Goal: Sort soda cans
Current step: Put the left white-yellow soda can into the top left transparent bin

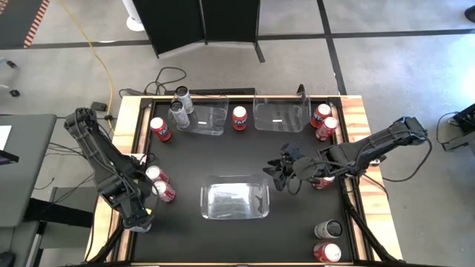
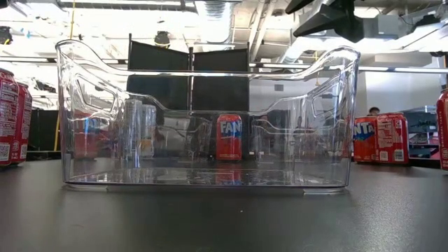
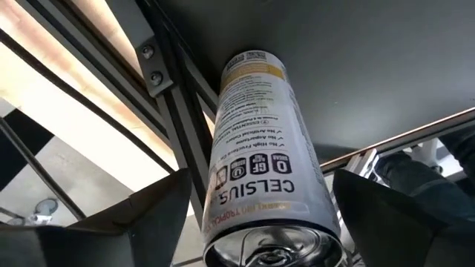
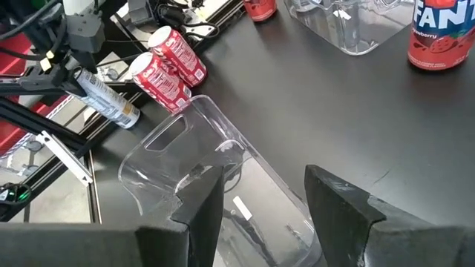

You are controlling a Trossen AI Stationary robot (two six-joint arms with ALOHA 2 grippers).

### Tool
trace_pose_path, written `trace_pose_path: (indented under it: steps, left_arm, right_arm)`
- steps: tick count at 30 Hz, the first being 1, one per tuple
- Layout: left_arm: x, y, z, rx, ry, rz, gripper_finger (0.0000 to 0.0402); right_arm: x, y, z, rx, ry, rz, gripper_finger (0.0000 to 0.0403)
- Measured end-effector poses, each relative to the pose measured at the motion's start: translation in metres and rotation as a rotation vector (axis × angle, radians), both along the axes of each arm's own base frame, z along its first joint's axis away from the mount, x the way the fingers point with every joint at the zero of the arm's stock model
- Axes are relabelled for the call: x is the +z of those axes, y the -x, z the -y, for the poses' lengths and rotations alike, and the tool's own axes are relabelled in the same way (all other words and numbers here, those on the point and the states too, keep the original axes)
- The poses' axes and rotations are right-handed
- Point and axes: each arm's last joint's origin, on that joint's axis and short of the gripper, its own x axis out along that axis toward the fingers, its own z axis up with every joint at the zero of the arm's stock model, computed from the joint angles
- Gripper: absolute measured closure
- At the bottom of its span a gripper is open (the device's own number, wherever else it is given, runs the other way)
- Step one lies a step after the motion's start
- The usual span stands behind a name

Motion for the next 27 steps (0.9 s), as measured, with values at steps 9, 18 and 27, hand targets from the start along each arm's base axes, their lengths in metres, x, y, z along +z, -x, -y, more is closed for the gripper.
trace_pose_path:
  steps: [9,18,27]
  left_arm:
    - [0.0005,-0.0005,0.0019,-0.016,0.032,-0.003,0.0178]
    - [0.0011,-0.0013,0.0042,-0.020,0.065,-0.011,0.0149]
    - [0.0015,-0.0014,0.0043,-0.022,0.071,-0.009,0.0069]
  right_arm:
    - [0.0003,-0.0001,0.0000,0.004,0.005,0.001,0.0198]
    - [0.0004,-0.0004,0.0006,0.012,0.023,-0.003,0.0198]
    - [0.0004,-0.0004,0.0006,0.019,0.034,-0.006,0.0198]
